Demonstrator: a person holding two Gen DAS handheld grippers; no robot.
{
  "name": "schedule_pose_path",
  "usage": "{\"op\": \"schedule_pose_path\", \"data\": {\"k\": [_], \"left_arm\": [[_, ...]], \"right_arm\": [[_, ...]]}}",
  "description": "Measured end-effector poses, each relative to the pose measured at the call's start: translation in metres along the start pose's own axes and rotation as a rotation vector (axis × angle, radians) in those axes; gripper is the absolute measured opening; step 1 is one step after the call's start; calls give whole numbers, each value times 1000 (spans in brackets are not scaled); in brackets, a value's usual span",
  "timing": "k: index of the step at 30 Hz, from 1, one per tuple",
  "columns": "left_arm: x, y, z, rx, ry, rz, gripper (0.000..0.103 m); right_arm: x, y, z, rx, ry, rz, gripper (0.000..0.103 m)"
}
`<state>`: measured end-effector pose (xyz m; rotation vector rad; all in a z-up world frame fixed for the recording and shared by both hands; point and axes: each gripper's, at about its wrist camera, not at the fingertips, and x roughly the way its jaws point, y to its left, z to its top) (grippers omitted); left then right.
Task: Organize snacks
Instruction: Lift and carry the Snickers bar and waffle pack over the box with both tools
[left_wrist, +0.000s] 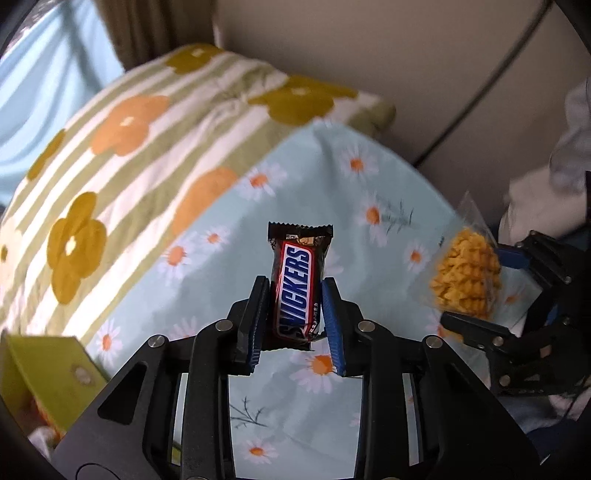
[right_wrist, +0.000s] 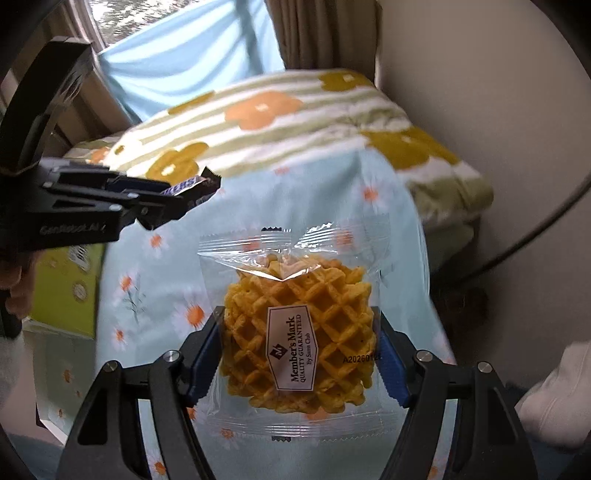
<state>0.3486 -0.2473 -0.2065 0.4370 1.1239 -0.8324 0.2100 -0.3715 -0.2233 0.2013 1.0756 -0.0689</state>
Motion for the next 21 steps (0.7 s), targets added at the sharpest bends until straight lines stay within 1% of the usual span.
{"op": "schedule_pose_path", "data": {"k": [6, 9, 12, 16, 18, 21], "left_arm": [[-42, 19, -9, -130, -94, 5, 26], [-75, 30, -18, -192, -158, 40, 26], [-116, 43, -30, -251, -232, 78, 26], [-168, 68, -55, -330, -321, 124, 26], [-192, 84, -73, -376, -362, 155, 26], [-220, 109, -103, -434, -398, 214, 26]], "right_arm": [[-19, 12, 28, -66, -71, 39, 69], [-29, 25, 45, -104, -98, 82, 69], [-40, 43, 60, -150, -130, 110, 69], [-59, 83, 81, -223, -179, 169, 69], [-66, 102, 86, -250, -195, 195, 69], [-73, 140, 93, -295, -216, 246, 69]]}}
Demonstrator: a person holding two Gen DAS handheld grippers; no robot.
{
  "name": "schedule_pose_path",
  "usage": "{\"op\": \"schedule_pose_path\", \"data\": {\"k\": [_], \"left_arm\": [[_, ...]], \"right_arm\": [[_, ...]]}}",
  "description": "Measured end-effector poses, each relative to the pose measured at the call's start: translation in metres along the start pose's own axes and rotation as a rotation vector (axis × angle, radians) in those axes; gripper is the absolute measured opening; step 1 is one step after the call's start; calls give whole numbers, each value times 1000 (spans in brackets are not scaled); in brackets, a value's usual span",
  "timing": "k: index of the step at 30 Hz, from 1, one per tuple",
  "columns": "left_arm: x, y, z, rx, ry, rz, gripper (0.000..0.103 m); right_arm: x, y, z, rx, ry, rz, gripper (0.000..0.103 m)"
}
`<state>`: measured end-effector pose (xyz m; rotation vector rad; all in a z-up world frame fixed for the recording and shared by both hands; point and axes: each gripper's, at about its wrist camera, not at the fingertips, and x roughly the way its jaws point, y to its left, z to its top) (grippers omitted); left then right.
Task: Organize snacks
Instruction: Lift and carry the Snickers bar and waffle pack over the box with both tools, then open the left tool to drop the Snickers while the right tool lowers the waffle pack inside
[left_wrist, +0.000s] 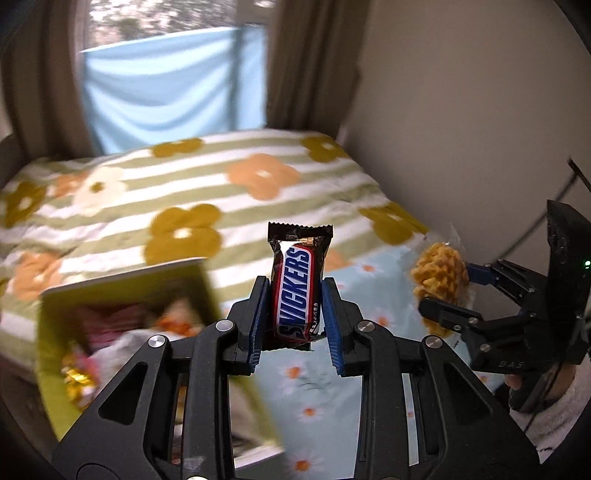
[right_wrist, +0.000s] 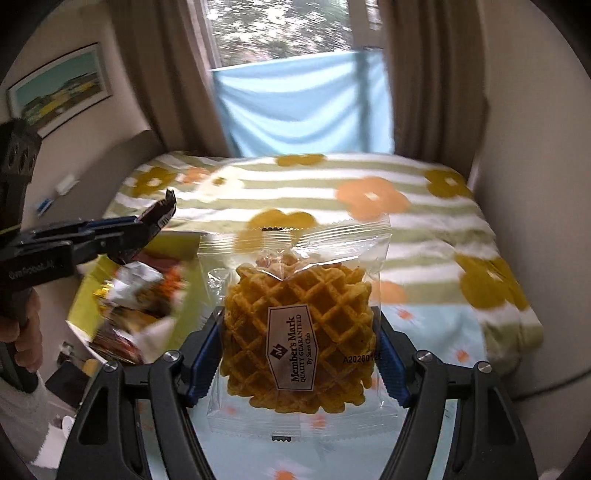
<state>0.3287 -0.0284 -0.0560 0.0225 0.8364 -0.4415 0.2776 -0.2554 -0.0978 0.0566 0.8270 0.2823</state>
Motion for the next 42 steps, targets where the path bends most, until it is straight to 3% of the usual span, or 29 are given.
{"op": "schedule_pose_path", "data": {"k": [9, 16, 19, 21, 22, 24, 25, 28, 32, 39, 42], "left_arm": [[-45, 126, -39, -154, 3, 117, 26], [-37, 192, -75, -173, 67, 147, 26], [-26, 206, -85, -157, 95, 203, 26], [-20, 217, -89, -163, 114, 171, 28], [-19, 221, -91, -165, 114, 154, 33], [-19, 225, -94, -147, 110, 142, 75], [-18, 227, -95, -138, 106, 142, 102], [-20, 231, -99, -132, 99, 114, 103], [-16, 228, -108, -110, 138, 140, 103], [-33, 221, -114, -118, 99, 177, 103], [-38, 220, -115, -120, 94, 201, 102]], "right_arm": [[44, 109, 23, -49, 12, 131, 69], [80, 176, 23, -37, 52, 162, 69], [89, 192, 20, -19, 63, 146, 69], [92, 198, 18, -3, 67, 130, 69], [94, 199, 17, 8, 69, 121, 69], [95, 200, 16, 33, 72, 104, 69], [95, 201, 15, 39, 73, 97, 69], [96, 202, 14, 63, 79, 69, 69], [97, 200, 15, 85, 92, 45, 69], [99, 196, 15, 109, 113, 57, 71], [104, 195, 14, 120, 128, 66, 81]]}}
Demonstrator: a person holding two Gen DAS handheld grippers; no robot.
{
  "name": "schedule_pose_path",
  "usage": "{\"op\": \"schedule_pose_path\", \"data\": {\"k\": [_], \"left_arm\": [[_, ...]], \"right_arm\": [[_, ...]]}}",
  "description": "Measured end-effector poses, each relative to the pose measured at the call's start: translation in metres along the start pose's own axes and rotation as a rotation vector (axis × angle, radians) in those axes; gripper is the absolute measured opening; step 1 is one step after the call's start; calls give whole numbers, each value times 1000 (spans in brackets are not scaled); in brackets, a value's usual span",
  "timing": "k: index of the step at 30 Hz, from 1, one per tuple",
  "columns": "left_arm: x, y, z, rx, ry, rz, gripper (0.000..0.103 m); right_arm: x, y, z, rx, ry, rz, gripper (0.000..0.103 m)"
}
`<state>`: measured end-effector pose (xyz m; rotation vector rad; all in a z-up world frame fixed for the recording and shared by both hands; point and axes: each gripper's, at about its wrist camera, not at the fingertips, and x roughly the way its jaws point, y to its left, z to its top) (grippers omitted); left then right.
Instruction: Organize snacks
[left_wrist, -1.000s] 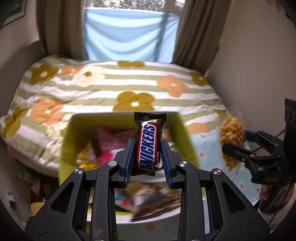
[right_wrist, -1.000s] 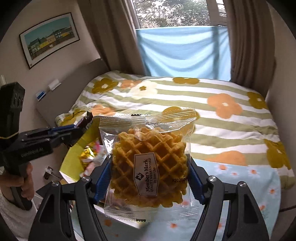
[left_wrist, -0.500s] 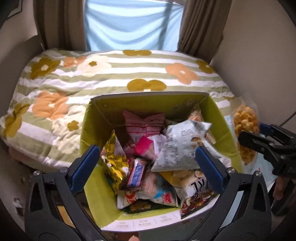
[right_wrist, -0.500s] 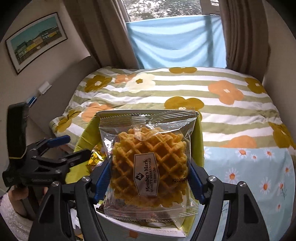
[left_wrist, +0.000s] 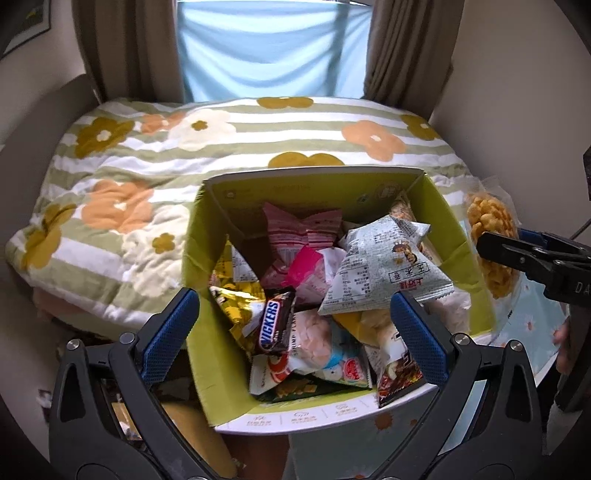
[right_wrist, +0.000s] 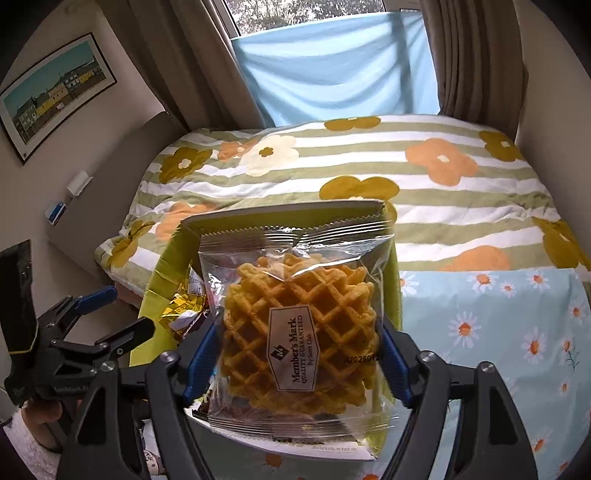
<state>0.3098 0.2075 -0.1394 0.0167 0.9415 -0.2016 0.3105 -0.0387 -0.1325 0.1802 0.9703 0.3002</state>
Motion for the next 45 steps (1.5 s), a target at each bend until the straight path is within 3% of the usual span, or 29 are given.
{"op": "schedule_pose_path", "data": {"k": [1, 3, 6, 10, 18, 25, 31, 38, 45], "left_arm": [[-1, 1, 0, -6, -3, 3, 102], [-3, 4, -3, -26, -11, 0, 102], [-3, 5, -7, -38, -10, -15, 102], [0, 2, -13, -33, -6, -17, 102], [-24, -9, -18, -40, -53, 10, 102], [-82, -44, -20, -62, -155, 17, 102], [-142, -98, -29, -60, -254, 32, 102], [-206, -159, -61, -43, -358, 39, 102], [-240, -194, -99, -33, -404, 76, 102]], "right_arm": [[0, 0, 0, -2, -9, -32, 90], [-3, -1, -3, 4, -30, -84, 97], [-3, -8, -6, 29, -47, -73, 97], [0, -10, -7, 33, -35, -136, 97], [-20, -13, -20, 46, -38, -120, 97], [-82, -23, -27, 11, -138, -100, 97], [-162, -36, -48, -30, -244, -167, 97], [-242, -50, -89, -56, -342, -247, 97], [-285, -57, -131, -80, -398, -306, 97]]}}
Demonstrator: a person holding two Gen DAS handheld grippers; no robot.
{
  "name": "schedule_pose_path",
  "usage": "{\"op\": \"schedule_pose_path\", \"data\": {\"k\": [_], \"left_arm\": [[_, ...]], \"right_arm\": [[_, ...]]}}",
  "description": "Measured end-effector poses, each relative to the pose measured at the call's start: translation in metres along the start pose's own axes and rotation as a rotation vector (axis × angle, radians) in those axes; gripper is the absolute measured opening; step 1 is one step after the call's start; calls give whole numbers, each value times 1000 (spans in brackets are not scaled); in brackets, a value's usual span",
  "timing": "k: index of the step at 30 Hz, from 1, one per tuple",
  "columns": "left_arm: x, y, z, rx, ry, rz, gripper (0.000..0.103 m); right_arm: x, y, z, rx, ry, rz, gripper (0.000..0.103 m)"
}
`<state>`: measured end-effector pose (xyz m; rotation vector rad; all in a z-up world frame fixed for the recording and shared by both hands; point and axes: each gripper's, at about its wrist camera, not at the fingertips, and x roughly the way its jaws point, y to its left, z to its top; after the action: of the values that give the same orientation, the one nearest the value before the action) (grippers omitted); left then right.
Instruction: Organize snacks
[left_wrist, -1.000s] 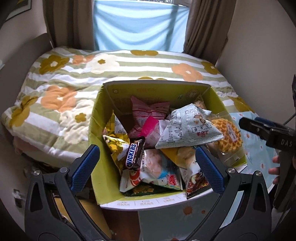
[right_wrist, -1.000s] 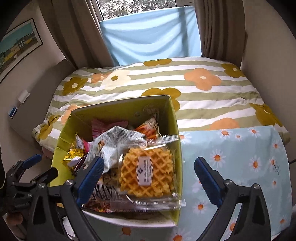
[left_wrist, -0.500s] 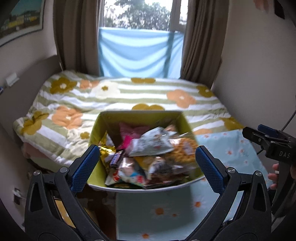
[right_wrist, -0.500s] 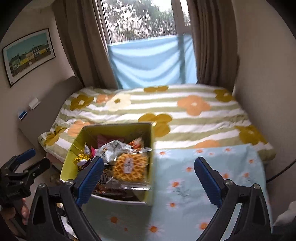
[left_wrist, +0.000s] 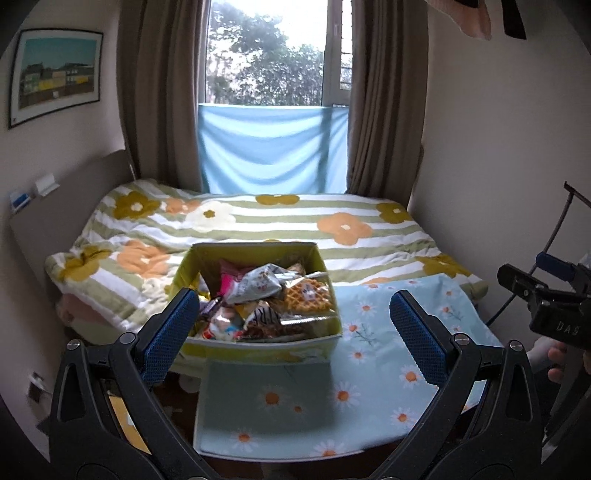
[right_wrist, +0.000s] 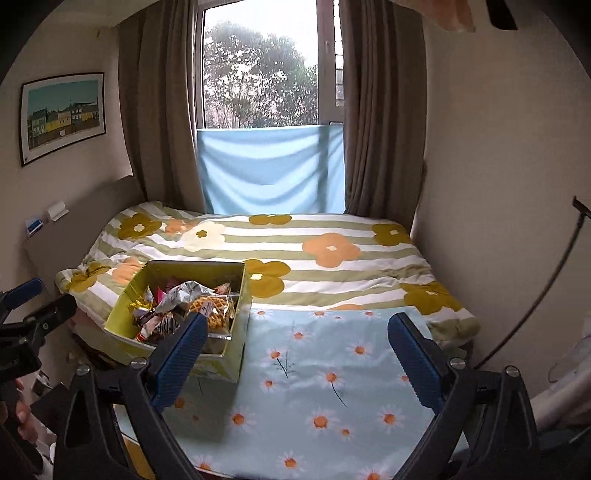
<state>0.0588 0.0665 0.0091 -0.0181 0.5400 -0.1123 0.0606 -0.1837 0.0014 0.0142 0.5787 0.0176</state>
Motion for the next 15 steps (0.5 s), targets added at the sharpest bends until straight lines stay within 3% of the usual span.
{"op": "schedule_pose_path", "data": {"k": [15], "left_arm": [[-32, -32, -19, 48, -45, 10, 103]], "right_arm": [[-23, -11, -23, 8, -30, -25, 97]]}}
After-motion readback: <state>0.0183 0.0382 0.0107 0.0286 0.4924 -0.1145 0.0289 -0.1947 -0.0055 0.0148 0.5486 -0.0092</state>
